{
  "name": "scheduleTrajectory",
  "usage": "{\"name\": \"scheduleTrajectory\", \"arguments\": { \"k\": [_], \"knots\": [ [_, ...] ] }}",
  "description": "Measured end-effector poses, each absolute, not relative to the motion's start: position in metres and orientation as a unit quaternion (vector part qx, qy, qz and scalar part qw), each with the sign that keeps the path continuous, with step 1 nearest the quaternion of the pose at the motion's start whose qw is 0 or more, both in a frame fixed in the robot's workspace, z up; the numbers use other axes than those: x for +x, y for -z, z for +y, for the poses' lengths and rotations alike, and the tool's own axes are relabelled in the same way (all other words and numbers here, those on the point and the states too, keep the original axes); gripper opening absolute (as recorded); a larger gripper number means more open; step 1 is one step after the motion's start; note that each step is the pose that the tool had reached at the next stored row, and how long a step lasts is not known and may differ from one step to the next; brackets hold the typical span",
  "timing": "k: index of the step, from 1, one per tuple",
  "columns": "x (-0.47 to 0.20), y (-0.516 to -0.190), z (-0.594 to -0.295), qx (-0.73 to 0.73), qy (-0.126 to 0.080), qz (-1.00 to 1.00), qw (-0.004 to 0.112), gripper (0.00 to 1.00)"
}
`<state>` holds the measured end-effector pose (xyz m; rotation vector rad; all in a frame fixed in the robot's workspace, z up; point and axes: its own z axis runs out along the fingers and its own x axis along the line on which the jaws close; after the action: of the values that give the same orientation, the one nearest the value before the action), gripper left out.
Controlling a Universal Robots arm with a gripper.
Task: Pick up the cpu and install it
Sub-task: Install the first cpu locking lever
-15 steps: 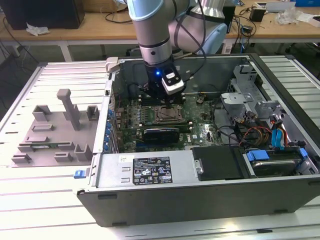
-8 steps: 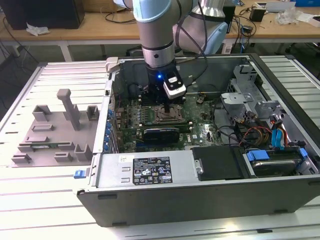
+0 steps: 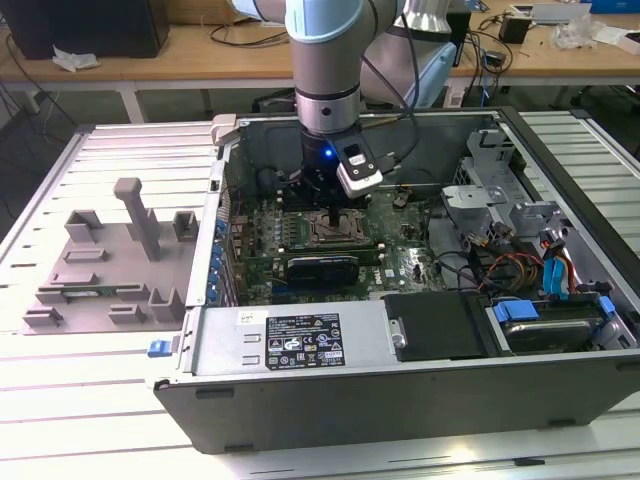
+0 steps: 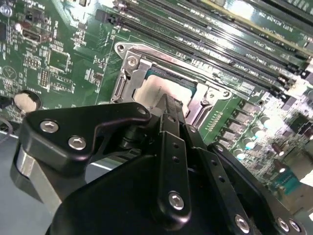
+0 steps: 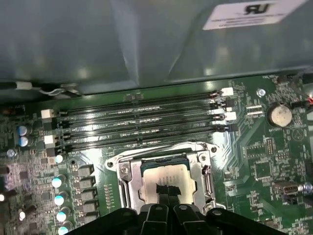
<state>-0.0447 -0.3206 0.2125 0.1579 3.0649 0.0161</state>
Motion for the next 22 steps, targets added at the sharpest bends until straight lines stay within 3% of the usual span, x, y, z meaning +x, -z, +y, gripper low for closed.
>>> {"name": "scheduleTrajectory", "arguments": {
  "k": [22],
  "knots": [
    [-0.044,-0.240,-0.321,0.026,-0.002,0.999,0.036,0.11]
  ]
}}
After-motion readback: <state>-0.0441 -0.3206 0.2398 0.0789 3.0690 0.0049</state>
